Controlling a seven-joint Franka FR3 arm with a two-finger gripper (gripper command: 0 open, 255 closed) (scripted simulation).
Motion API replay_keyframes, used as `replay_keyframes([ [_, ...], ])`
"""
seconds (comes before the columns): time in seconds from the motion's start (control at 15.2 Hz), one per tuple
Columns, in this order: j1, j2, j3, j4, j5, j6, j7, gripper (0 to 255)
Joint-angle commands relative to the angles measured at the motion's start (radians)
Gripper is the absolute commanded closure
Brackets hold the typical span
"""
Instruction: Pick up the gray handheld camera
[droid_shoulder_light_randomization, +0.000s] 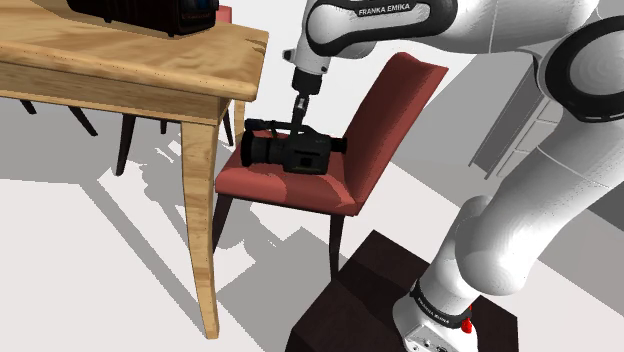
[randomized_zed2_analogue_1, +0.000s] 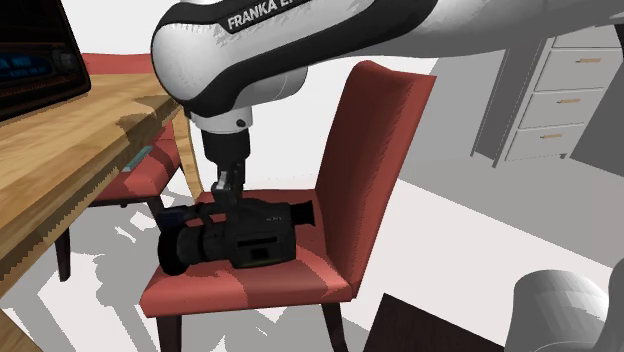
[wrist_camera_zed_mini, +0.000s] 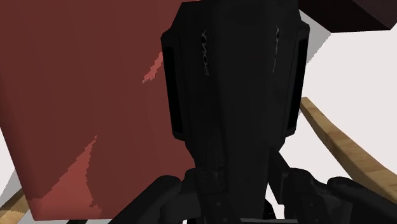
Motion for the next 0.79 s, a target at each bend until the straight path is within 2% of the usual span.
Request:
replay_keyframes([
  [0.0,-0.001,-0.005,-0.001,0.026,-0.001,-0.028,0.000,255],
  [0.59,0.000,-0.003,0.000,0.148,-0.001,-0.149,0.004,255],
  [0.73,0.000,-0.003,0.000,0.150,-0.001,-0.151,0.004,255],
])
